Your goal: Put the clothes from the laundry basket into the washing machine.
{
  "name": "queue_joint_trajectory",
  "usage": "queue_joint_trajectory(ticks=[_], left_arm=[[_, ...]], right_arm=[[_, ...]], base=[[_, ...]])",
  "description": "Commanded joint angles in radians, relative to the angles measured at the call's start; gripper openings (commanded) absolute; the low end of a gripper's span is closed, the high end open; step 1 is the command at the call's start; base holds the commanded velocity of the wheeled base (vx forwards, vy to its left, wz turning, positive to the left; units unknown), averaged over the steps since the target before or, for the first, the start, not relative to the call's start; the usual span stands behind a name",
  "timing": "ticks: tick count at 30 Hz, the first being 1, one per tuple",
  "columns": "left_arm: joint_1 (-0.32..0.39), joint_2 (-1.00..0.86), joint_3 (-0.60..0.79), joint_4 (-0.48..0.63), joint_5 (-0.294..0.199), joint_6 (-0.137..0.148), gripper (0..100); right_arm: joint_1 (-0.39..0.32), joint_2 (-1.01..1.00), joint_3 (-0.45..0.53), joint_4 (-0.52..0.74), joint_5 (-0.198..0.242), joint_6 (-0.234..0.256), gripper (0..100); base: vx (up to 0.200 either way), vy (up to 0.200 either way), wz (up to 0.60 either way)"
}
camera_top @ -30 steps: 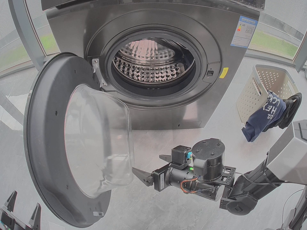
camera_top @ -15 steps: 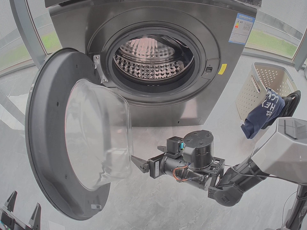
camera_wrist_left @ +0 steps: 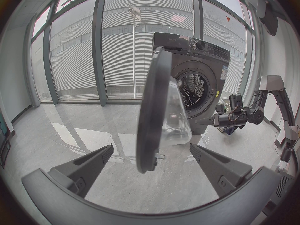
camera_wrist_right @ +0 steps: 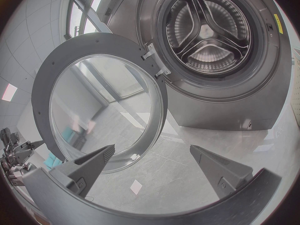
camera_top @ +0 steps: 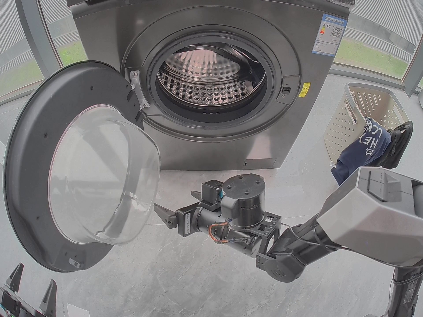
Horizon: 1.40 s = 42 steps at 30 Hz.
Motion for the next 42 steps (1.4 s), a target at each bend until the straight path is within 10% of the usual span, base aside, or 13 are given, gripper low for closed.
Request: queue_joint_trajectory(ticks=[1, 17, 29, 35, 42], left_arm=[[0.0, -0.017, 0.018, 0.0, 0.0, -0.001, 100], [0.0, -0.017, 0.018, 0.0, 0.0, -0.001, 100], [0.0, -0.017, 0.018, -0.002, 0.0, 0.0, 100], [0.0, -0.017, 0.016, 0.0, 0.0, 0.0, 100], [0.0, -0.017, 0.018, 0.0, 0.0, 0.002, 100]], right_arm=[[0.011, 0.059, -0.098, 0.038, 0.002, 0.0, 100], [0.074, 0.289, -0.503, 0.124, -0.043, 0.009, 100], [-0.098, -0.317, 0.178, 0.118, -0.046, 0.012, 100], [-0.208, -0.625, 0.501, 0.114, -0.121, -0.051, 100], [-0.475, -0.992, 0.78, 0.101, -0.133, -0.118, 100]], base=[[0.0, 0.0, 0.0], [0.0, 0.0, 0.0], [0.0, 0.0, 0.0], [0.0, 0.0, 0.0], [0.0, 0.0, 0.0]])
